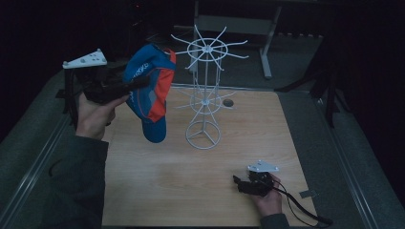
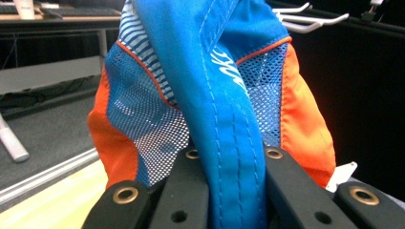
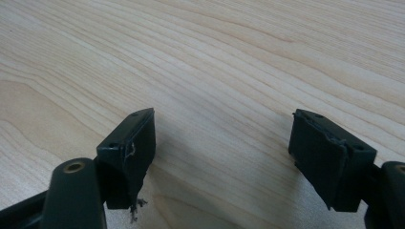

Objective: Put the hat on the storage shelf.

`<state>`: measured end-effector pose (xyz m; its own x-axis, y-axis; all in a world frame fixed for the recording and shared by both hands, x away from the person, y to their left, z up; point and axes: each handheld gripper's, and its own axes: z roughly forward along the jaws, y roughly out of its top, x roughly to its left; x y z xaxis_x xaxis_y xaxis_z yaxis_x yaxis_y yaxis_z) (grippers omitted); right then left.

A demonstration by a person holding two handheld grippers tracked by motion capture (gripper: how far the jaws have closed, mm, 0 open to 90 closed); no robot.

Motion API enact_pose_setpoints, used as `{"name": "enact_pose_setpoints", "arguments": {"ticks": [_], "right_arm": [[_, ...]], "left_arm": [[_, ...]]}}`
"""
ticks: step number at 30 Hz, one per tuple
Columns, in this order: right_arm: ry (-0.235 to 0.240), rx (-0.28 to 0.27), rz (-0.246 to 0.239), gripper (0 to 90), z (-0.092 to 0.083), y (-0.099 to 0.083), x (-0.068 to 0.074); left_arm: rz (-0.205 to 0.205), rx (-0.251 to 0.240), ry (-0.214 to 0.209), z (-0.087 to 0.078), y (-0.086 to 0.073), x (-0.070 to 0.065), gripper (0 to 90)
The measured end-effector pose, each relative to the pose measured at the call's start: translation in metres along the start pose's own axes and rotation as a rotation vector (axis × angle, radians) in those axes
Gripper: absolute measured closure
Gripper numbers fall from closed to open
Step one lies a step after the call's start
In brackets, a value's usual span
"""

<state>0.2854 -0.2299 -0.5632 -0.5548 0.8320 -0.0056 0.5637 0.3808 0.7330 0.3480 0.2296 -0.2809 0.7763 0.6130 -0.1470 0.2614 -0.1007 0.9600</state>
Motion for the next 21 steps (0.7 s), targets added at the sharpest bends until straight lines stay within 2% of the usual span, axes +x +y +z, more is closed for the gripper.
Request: {"name": "enact_pose_setpoints", "arguments": {"ticks": [2, 7, 13, 16, 21], "right_arm": [[0.000, 0.000, 0.000, 24.1, 0.000, 0.000, 0.000], [0.000, 0.000, 0.001, 24.1, 0.000, 0.000, 0.000], [0.000, 0.000, 0.001, 24.1, 0.000, 0.000, 0.000], [0.000, -0.001, -0.001, 24.1, 0.000, 0.000, 0.000], [0.000, 0.000, 0.000, 24.1, 0.000, 0.000, 0.000]], "left_arm": [[-0.006, 0.009, 0.000, 0.002, -0.003, 0.001, 88.3], [0.004, 0.080, 0.035, 0.010, -0.007, 0.003, 87.8], [0.022, 0.140, 0.070, 0.021, -0.011, 0.001, 82.6], [0.016, 0.143, 0.071, 0.023, -0.014, 0.001, 80.2], [-0.030, 0.133, 0.071, 0.020, -0.019, 0.006, 71.6]]}}
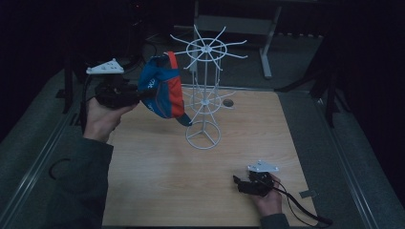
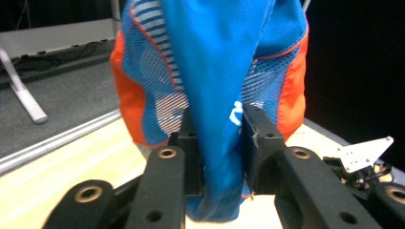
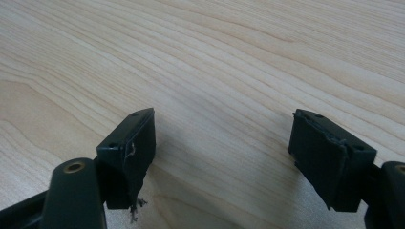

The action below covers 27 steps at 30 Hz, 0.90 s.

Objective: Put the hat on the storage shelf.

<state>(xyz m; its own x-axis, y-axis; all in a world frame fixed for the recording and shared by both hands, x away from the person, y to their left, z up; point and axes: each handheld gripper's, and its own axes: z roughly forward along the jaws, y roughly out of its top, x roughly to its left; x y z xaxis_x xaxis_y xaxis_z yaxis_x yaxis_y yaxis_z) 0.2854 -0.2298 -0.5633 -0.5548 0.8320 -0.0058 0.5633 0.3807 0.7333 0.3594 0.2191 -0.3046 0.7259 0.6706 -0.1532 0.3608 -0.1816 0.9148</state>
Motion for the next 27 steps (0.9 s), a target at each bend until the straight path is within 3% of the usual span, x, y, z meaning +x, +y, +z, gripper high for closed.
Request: {"name": "enact_pose_setpoints", "arguments": {"ticks": [5, 18, 27], "right_arm": [[0.000, -0.001, 0.001, 24.1, 0.000, 0.000, 0.000], [-0.001, -0.001, 0.000, 24.1, 0.000, 0.000, 0.000], [0.000, -0.001, 0.001, 24.1, 0.000, 0.000, 0.000]], "left_arm": [[-0.010, 0.007, 0.046, -0.007, -0.001, 0.001, 65.2], [0.031, -0.006, 0.176, -0.025, -0.002, -0.009, 54.3], [0.011, -0.012, 0.213, -0.033, -0.013, -0.003, 54.1]]}}
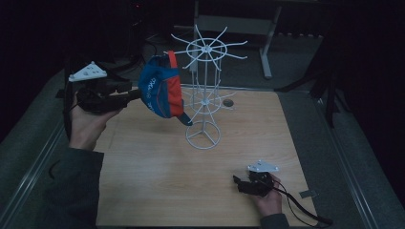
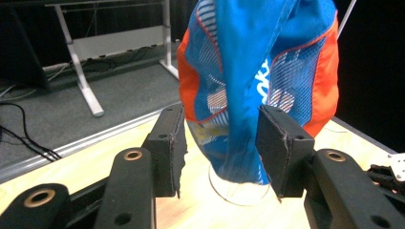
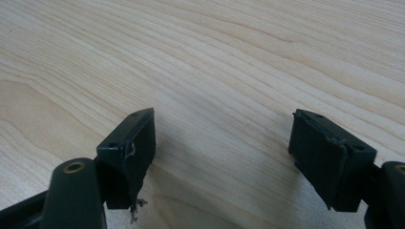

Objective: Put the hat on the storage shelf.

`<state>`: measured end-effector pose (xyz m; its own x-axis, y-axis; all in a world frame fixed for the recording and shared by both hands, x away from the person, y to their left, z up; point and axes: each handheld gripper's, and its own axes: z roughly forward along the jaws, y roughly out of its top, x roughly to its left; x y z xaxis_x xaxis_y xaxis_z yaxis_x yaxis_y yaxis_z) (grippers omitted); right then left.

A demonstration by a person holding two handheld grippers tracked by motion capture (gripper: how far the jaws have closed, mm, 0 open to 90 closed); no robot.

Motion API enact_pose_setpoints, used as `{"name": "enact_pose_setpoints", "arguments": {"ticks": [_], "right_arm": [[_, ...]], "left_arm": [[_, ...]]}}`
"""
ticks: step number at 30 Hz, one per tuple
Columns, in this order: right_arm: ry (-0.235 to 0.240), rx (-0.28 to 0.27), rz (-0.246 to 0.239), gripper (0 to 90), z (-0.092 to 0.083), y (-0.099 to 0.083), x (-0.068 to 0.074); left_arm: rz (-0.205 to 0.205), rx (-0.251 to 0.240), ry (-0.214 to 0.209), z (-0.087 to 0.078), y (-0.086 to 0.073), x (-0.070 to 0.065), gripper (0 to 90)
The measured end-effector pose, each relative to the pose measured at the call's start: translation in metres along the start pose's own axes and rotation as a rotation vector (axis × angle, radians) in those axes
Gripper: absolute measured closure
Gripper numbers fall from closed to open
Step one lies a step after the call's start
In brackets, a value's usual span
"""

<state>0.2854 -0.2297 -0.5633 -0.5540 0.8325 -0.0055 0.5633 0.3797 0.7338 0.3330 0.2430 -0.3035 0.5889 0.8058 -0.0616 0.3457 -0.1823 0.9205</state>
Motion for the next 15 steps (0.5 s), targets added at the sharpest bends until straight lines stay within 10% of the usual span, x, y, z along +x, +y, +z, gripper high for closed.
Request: {"name": "enact_pose_setpoints", "arguments": {"ticks": [15], "right_arm": [[0.000, 0.000, -0.001, 24.1, 0.000, 0.000, 0.000]], "left_arm": [[-0.007, 0.040, 0.041, 0.000, -0.023, 0.004, 54.1]]}}
